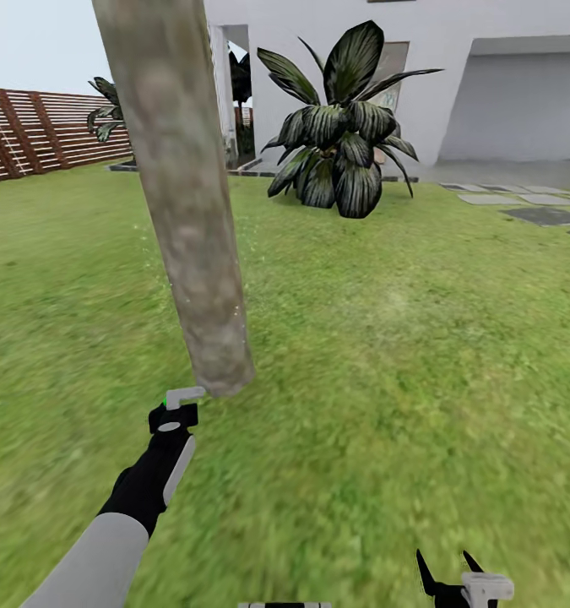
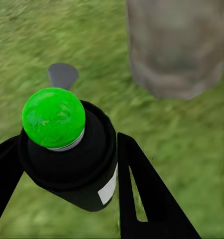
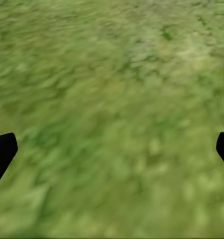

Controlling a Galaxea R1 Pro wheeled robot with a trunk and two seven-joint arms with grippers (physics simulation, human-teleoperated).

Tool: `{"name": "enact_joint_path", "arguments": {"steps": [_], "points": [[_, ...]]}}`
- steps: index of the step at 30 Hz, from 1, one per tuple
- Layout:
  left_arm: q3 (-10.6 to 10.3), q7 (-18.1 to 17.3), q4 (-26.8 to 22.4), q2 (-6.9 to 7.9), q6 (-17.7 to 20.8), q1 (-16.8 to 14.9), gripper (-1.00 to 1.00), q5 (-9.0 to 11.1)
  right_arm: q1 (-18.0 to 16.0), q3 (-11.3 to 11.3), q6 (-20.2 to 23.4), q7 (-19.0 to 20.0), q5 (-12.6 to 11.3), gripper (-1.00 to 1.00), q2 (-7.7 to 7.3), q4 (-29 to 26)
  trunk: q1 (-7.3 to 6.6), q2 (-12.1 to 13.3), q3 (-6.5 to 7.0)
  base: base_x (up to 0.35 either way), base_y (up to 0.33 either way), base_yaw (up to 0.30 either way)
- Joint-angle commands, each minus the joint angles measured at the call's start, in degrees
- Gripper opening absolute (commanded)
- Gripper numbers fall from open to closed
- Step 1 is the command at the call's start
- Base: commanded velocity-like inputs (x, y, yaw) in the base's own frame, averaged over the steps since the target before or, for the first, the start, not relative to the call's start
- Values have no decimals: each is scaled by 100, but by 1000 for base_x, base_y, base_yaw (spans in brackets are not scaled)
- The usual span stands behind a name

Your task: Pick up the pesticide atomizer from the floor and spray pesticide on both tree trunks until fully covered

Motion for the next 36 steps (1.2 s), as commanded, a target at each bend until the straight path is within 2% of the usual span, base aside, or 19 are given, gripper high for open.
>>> {"name": "enact_joint_path", "arguments": {"steps": [1,15,20,23,24,26,27,29,31,33,34,35,36], "points": [[1,0,0,2,3,0,-100,-4,0,1,0,0,0,100,0,0,0,0,0,95,-266,5],[14,0,0,17,18,0,-100,4,0,0,0,0,0,100,2,-1,0,0,0,278,-115,5],[11,0,3,18,0,2,-100,5,0,0,0,0,0,100,2,-5,0,0,0,250,-136,222],[2,5,18,-7,-62,136,-100,12,0,-1,0,0,0,100,0,-8,0,0,0,39,-23,276],[4,3,173,4,-115,144,-100,25,0,-1,0,0,0,100,0,-9,0,0,0,6,-3,225],[-2,1,659,7,-141,16,-100,28,0,-1,0,0,0,100,0,-9,0,0,0,2,-1,70],[-10,0,834,-2,-145,-209,-100,19,0,-1,-3,-1,0,100,0,-9,0,0,0,1,0,24],[-30,-7,1052,-23,-143,-613,-100,-9,0,-1,-7,-5,-5,100,-2,-9,0,0,0,0,0,9],[-46,-26,1116,-40,-136,-808,-100,-29,0,-1,-8,-8,-8,100,-7,-9,0,0,0,0,0,2],[-47,-61,1129,12,-97,-877,-100,-42,0,-1,-3,-9,-9,100,-8,-9,0,0,0,0,0,0],[-44,-72,1134,101,-81,-939,-100,-44,0,-1,-1,-9,-9,100,-9,-9,0,0,0,0,0,0],[-39,-79,1139,289,-63,-978,-100,-33,0,-1,-1,-9,-9,100,-9,-9,0,0,0,0,0,0],[-37,-84,1141,405,-54,-1012,-100,-23,0,-1,-1,-9,-9,100,-9,-9,0,0,0,0,0,0]]}}
